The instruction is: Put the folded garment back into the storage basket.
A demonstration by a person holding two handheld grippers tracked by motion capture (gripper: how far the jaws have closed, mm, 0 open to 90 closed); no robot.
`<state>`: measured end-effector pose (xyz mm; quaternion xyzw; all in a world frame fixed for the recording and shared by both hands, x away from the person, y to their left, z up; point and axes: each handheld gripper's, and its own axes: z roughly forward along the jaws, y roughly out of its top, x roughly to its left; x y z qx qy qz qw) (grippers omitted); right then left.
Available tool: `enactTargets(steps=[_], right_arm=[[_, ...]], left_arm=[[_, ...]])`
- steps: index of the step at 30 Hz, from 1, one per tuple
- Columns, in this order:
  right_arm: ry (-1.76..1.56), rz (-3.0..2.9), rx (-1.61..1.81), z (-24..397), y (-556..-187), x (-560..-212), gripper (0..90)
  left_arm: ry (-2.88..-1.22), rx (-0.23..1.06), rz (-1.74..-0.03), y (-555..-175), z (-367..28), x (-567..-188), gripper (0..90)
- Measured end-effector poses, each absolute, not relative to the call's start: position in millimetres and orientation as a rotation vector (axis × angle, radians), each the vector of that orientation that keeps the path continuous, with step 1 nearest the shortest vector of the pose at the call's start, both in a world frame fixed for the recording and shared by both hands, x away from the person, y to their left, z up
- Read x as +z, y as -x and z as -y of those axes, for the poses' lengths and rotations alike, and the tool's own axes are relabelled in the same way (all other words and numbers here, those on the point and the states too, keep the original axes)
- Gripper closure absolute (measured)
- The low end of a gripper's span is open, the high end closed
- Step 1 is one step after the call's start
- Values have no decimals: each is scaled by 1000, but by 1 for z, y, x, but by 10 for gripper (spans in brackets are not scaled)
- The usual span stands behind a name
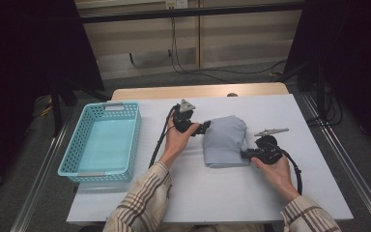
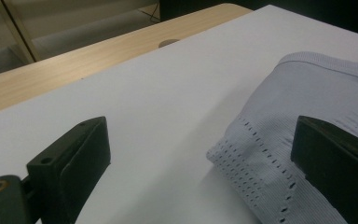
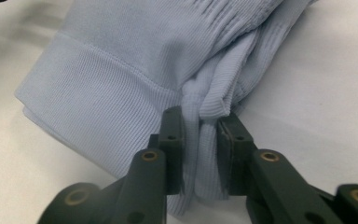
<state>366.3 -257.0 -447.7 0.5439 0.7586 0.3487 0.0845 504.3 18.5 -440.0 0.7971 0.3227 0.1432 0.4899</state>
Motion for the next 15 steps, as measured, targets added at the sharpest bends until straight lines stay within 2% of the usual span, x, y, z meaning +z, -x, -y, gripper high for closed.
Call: enactTargets(steps=[5,6,7,10,12,15], right_arm=[[-1631,-2254,1032,256,-366,-447,781],[-1639,-2251,1035,257,-366,-447,781],[-1646,-2250,1042,257,-366,-447,781],[-1642,-2252,1043,257,-366,-447,781],[-1638,-2253,1047,258,-366,-448,781],[-1637,-2253,1047,258,-366,-448,780]], left_arm=[[-1948,301,-834,-511,-18,-440,33],[-1995,298,-822,-514,-20,-438,29],[-1950,263,-840,-514,-15,-439,46],[-1975,249,-826,-513,-7,-439,71],[-1990,243,-829,-511,-2,-439,162],[-2005,219,-847,-512,1,-443,230]])
